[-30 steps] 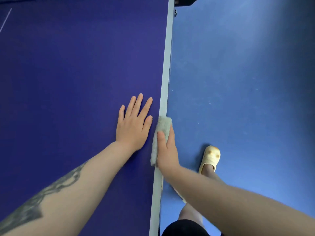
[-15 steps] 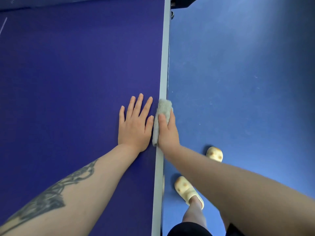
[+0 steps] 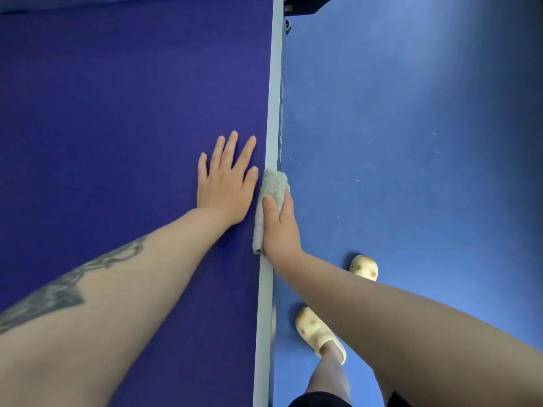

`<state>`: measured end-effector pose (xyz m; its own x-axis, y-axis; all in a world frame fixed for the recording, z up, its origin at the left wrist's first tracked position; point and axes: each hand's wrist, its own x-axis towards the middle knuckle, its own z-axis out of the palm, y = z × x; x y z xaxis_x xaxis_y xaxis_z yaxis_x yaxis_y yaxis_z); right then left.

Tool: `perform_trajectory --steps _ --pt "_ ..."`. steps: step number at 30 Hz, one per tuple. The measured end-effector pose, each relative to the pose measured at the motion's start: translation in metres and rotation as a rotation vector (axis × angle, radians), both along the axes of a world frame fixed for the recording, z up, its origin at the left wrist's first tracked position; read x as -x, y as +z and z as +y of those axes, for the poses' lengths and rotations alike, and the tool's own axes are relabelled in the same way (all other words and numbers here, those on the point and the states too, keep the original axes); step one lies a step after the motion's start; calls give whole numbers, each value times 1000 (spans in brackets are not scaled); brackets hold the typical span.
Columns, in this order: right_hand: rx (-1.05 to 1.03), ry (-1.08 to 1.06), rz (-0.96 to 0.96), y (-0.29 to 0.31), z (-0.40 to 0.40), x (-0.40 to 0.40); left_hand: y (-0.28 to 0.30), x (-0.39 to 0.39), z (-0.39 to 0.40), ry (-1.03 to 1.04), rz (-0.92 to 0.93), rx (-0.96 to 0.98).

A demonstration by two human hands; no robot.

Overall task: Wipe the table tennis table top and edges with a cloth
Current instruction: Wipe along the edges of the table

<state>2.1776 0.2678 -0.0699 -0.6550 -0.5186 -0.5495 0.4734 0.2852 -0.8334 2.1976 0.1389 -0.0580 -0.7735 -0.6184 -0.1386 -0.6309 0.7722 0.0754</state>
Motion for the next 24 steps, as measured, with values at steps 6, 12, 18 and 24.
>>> perform_trajectory --steps 6,12,18,24 --pt "-37 0 -22 -1 33 -47 -7 14 -3 47 79 27" --pt "-85 19 12 -3 -8 2 -5 13 -2 48 107 5" --pt "-75 -3 -39 0 -21 18 -5 12 -2 78 142 -32" --pt "-95 56 -69 4 -16 18 -4 13 -3 102 134 -38"
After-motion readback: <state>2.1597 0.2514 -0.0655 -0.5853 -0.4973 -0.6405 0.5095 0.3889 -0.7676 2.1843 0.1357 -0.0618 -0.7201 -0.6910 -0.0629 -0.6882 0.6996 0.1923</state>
